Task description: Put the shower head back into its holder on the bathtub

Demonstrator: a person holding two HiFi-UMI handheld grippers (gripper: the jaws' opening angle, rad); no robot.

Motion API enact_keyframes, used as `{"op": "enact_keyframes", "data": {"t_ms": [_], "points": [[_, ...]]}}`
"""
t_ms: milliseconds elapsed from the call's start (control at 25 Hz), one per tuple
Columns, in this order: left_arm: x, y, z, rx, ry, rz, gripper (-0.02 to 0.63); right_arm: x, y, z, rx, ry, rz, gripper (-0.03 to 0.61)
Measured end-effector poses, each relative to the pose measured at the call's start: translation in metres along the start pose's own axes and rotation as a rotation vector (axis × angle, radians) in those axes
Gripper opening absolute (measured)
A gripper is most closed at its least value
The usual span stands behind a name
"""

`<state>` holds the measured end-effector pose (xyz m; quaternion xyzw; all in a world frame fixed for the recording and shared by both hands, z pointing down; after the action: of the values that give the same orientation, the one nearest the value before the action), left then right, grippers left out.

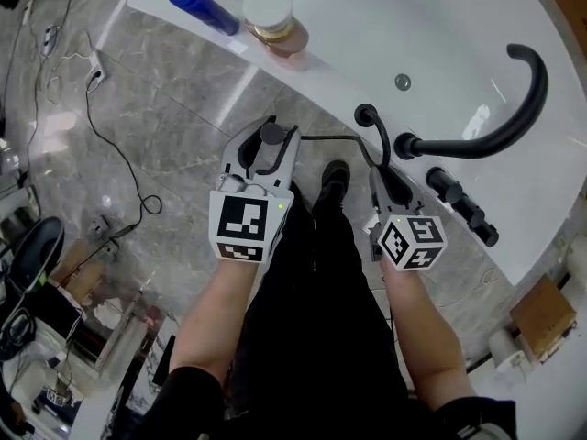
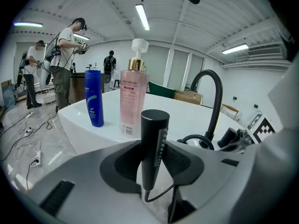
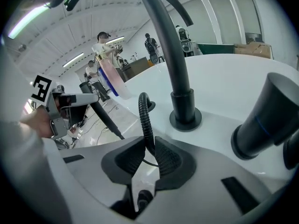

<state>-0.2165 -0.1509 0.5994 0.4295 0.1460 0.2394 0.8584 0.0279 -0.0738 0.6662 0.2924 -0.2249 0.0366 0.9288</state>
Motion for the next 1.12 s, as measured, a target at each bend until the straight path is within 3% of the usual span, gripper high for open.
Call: {"op": "enact_keyframes", "data": {"t_ms": [200, 480, 1120], "points": [[0.001, -0.006, -0.003, 0.007, -0.012, -0.004, 0.146, 0.005, 0.010, -0.008, -0.049, 0.007, -0.018, 0.075], [0.002, -0.019, -0.008, 0.031, -0.020, 0.005, 0.146, -0.020, -0.029, 0.001, -0.006, -0.037, -0.151, 0.072], [-0.009, -0.012, -0.008, 0.039, -0.032, 0.002, 0.147, -0.040, -0.051, 0.043, -0.040, -0.060, -0.099, 0.075]]}}
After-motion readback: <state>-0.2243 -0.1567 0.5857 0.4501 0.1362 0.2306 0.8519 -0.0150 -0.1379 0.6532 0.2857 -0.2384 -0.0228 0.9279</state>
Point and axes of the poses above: the fingertips, and each gripper's own axes: z forward along the fingers, x to its right, y out of its underside, the point moved 8 cm from there along -z, backward along the fingers, and after that the axes turned 8 degrees about z, right-handed, at the moved point
